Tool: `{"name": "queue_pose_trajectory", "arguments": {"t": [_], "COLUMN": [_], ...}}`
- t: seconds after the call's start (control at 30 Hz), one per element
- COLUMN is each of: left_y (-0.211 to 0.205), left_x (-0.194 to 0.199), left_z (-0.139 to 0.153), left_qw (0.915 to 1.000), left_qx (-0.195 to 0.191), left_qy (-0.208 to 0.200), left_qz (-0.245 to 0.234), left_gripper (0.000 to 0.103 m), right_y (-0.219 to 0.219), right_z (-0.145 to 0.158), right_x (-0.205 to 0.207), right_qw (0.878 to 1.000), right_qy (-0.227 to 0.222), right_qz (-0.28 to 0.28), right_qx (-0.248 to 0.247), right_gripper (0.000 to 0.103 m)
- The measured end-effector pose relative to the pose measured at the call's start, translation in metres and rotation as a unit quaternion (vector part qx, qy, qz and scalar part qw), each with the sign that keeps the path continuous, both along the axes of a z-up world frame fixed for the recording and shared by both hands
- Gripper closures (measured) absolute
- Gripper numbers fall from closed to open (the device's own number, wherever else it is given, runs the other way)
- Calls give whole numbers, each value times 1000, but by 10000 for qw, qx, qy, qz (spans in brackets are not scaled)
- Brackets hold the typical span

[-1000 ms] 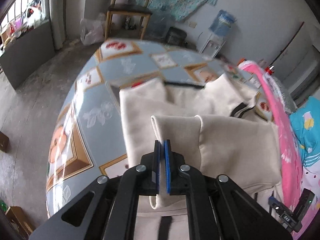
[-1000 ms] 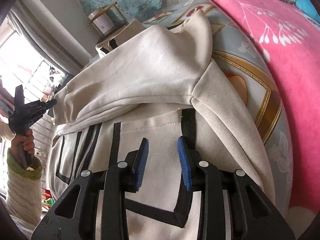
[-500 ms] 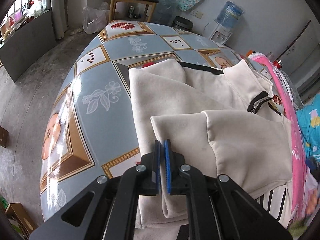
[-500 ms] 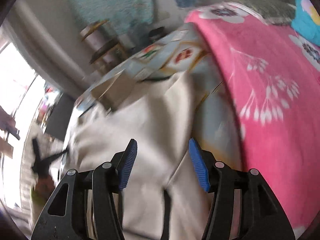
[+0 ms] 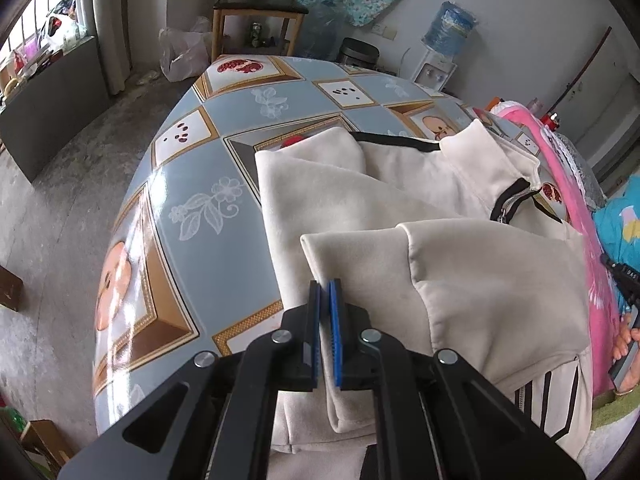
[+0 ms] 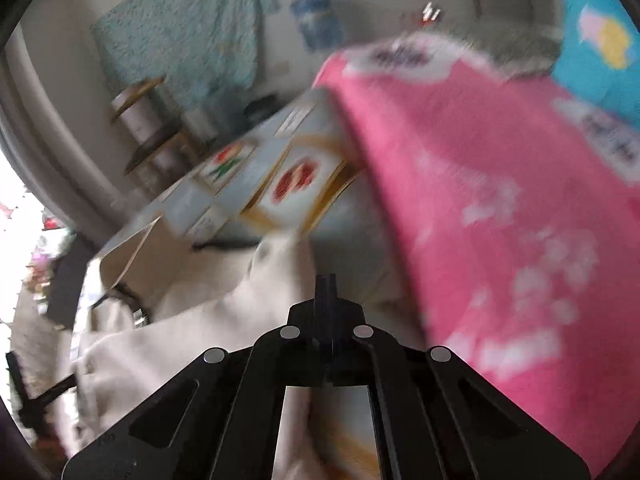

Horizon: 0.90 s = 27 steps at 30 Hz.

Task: Fold large clothes
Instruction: 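Lay the sleeve across the jacket body with the left tool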

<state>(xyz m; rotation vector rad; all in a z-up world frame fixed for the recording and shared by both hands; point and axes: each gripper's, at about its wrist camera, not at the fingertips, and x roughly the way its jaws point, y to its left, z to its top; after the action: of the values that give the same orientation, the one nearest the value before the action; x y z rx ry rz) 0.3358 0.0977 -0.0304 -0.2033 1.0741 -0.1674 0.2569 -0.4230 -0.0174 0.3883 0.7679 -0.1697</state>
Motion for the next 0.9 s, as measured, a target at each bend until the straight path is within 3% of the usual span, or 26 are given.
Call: {"name": "queue_pose_trajectory", "arguments": {"t": [0.2, 0.23, 0.27, 0.33, 0.53, 0.83, 0.87, 0.9], "left_y": [-5, -3, 0, 5, 14, -5, -6, -6], "left_x": [4, 4, 3, 0, -23, -37, -37, -37], "left_z": [-6, -5, -5, -3, -2, -12, -11, -10], "left_qw": [9999, 9999, 9998, 9993, 9946, 9975, 9982, 9984], "left_qx": [111, 30, -88, -271, -896, -418, -318, -257], "left_qy": [112, 150, 194, 267, 506, 484, 436, 407], "left_qz": [6, 29, 35, 21, -141, -286, -270, -279], "left_gripper": [97, 96, 96, 95, 84, 80, 91, 94], "right_y": [-17, -11, -5, 10, 29, 49, 51, 51], "right_z": [-20, -19, -17, -11, -9, -26, -27, -28], "right_x": [2, -1, -4, -15, -51, -90, -93, -95], "right_qw": [9977, 9970, 9962, 9941, 9901, 9898, 9899, 9904], "right_qy": [401, 390, 397, 376, 545, 823, 829, 827], "right_qz": [64, 211, 360, 633, 841, 838, 827, 801], "right_qx": [550, 630, 688, 801, 986, 808, 798, 769], "right_gripper": [97, 90, 74, 60, 56, 55, 55, 55]}}
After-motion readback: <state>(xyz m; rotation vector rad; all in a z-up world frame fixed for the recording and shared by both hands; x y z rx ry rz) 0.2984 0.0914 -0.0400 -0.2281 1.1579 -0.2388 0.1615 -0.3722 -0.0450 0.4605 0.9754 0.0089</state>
